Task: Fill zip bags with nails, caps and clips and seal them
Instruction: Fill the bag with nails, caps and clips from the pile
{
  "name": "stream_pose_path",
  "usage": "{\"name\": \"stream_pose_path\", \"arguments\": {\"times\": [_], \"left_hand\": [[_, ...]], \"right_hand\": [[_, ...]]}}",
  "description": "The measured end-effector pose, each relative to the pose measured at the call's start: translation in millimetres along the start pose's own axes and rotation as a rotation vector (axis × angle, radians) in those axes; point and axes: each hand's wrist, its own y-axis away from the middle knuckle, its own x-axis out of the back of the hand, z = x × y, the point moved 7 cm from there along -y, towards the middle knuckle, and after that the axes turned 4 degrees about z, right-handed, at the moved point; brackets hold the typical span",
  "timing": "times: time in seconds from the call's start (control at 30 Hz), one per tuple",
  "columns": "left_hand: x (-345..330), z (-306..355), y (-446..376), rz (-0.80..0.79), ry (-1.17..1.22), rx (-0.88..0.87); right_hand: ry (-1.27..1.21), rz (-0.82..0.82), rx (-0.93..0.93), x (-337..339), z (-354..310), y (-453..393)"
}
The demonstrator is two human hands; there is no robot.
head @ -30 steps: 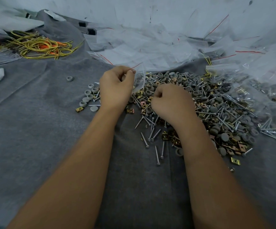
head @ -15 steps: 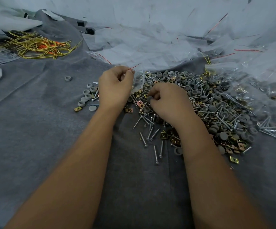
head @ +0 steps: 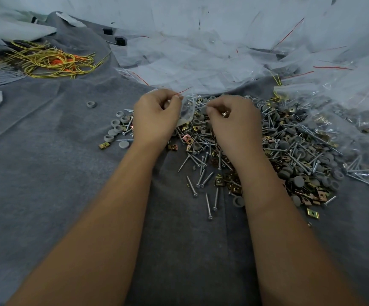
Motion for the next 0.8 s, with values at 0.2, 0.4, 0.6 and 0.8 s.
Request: {"name": "stream_pose_path", "arguments": {"times": [0.2, 0.4, 0.6, 0.8], "left_hand": [[-4.1, 3.1, 3.7, -0.056, -0.001, -0.017], [-0.8, 1.9, 2.4, -0.032, -0.011, 0.003], [1.2, 0.3, 0.2, 0.003, 0.003, 0.038], [4.2, -5.7, -2.2, 0.045, 0.028, 0.069]], "right_hand": [[-0.123, 0.020, 0.061, -7.2, -9.5, 3.4], [-0.060, -0.069, 0.084, -19.1, -5.9, 5.2], [-0.058, -0.060, 0.038, -15.0, -0.6, 3.4], [0.162, -0.092, -0.091, -8.3, 21.7, -2.0]]}}
